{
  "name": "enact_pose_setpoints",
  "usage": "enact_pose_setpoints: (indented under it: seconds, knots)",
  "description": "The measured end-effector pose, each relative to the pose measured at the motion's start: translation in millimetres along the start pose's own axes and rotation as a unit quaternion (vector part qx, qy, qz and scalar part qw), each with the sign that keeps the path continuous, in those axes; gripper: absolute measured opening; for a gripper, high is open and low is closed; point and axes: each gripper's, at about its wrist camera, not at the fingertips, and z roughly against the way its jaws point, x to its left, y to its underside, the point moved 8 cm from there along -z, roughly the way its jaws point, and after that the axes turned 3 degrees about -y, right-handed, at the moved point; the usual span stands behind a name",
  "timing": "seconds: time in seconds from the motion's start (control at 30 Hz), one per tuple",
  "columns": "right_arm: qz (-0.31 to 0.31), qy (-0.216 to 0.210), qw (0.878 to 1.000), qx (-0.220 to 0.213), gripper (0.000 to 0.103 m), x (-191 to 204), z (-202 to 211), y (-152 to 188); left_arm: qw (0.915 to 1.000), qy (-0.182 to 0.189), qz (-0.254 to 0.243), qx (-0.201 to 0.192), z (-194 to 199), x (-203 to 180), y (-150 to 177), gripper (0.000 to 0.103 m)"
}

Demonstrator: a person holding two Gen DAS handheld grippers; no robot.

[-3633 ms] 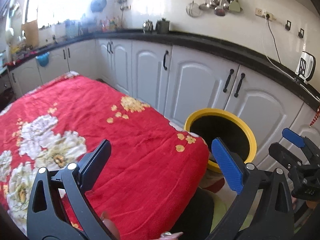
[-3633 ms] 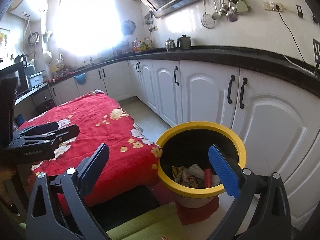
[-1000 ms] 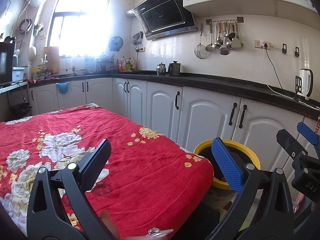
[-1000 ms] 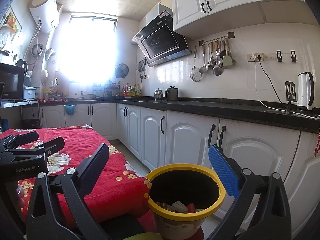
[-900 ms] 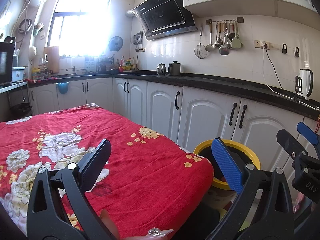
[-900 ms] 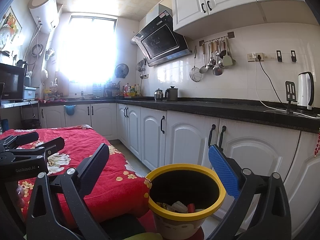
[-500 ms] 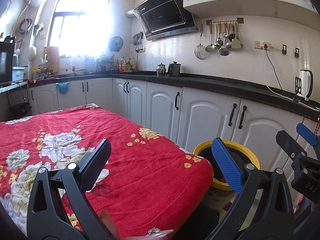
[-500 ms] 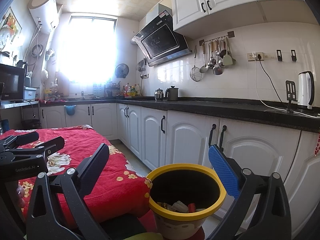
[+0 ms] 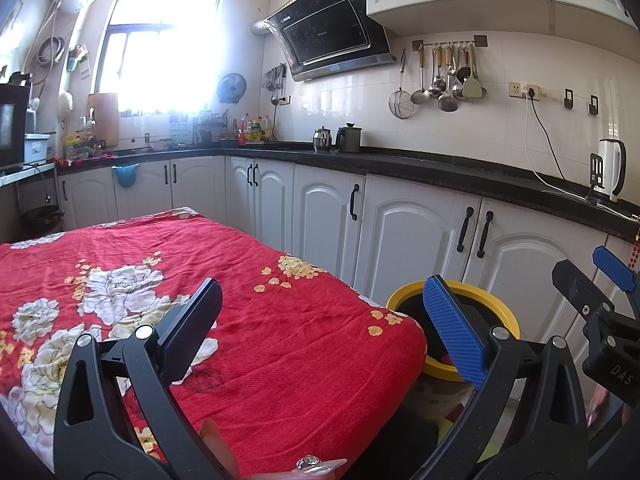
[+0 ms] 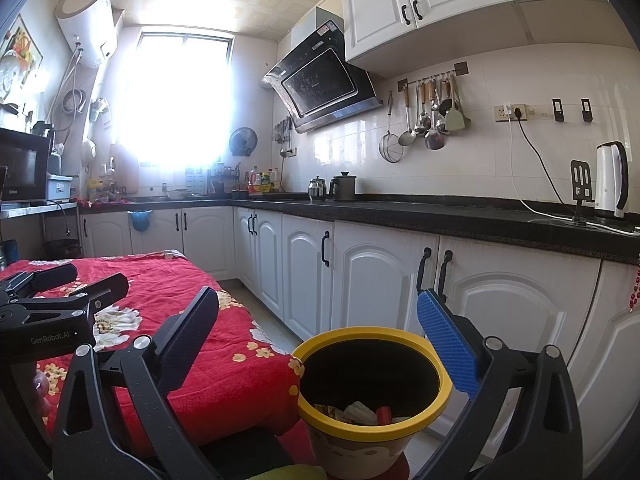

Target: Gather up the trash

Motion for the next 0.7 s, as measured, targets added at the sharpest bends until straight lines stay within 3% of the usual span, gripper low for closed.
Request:
enact_pose_setpoints:
  seconds: [0.7]
  knots:
    - [-0.001, -0.007, 1.0, 0.021, 0.097, 16.3, -9.9, 0.6, 0.9999, -0.008, 0.003, 0.013, -1.2, 10.2, -3.4, 0.092]
